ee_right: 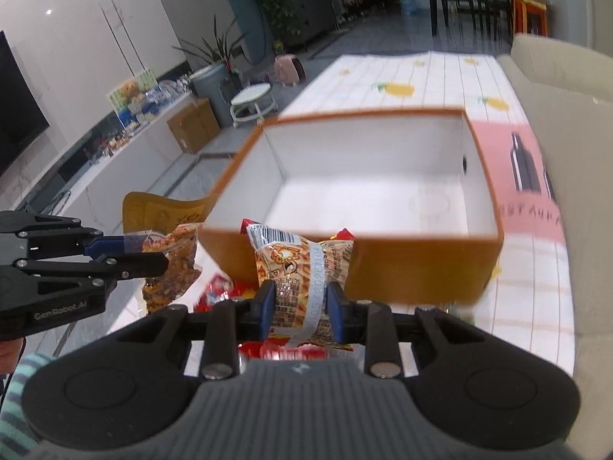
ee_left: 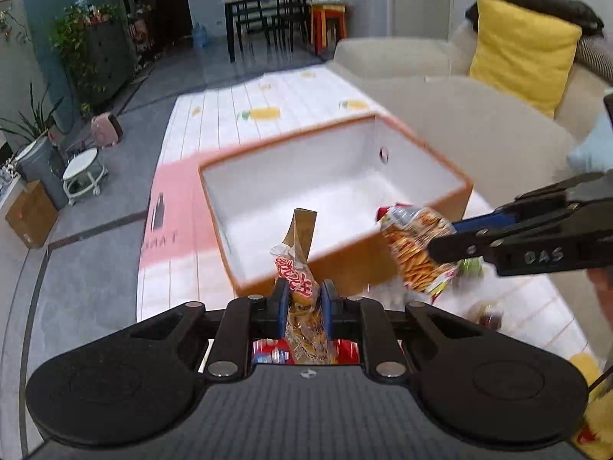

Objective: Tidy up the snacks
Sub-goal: 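Lower both snack bags into the box and open both grippers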

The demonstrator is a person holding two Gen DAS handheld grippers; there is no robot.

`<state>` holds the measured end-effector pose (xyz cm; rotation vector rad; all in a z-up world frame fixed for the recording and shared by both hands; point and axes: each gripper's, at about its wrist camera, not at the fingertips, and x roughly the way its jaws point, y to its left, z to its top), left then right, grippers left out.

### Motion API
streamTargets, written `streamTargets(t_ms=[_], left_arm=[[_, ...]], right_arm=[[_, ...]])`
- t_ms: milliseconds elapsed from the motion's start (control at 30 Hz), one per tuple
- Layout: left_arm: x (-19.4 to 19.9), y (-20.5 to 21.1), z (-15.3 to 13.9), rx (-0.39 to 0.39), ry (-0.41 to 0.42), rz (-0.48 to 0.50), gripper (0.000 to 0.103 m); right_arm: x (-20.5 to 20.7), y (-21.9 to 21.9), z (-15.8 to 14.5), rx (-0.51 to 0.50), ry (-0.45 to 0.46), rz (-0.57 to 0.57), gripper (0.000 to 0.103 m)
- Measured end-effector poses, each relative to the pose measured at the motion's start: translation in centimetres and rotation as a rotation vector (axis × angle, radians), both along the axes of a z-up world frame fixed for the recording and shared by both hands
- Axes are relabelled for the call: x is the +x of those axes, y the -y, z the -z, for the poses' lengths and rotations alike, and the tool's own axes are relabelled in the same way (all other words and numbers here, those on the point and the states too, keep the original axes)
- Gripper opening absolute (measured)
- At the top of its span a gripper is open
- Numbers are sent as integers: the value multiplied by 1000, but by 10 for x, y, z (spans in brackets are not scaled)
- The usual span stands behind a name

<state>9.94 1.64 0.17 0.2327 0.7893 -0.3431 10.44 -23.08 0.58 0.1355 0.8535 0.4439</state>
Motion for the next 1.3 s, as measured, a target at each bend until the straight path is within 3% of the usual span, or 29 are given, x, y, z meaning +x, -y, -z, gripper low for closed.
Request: streamTargets(t_ms=[267,467,733,967,1300], left_arm=[[41,12,-28,-64,49,4,19],[88,19,-14,-82,-41,-23,19],[138,24,30,-31,-203,-62,19],[153,25,60,-3,-304,-83,19],[157,20,83,-4,-373,-123,19]], right_arm=[[38,-10,-34,4,99,-4,26],[83,-26,-28,-43,92,5,26],[134,-42,18,-135,-31,-27,26],[157,-51,54,-154,-153,-57,26],[167,-54,82,-138,-268,-51,28]])
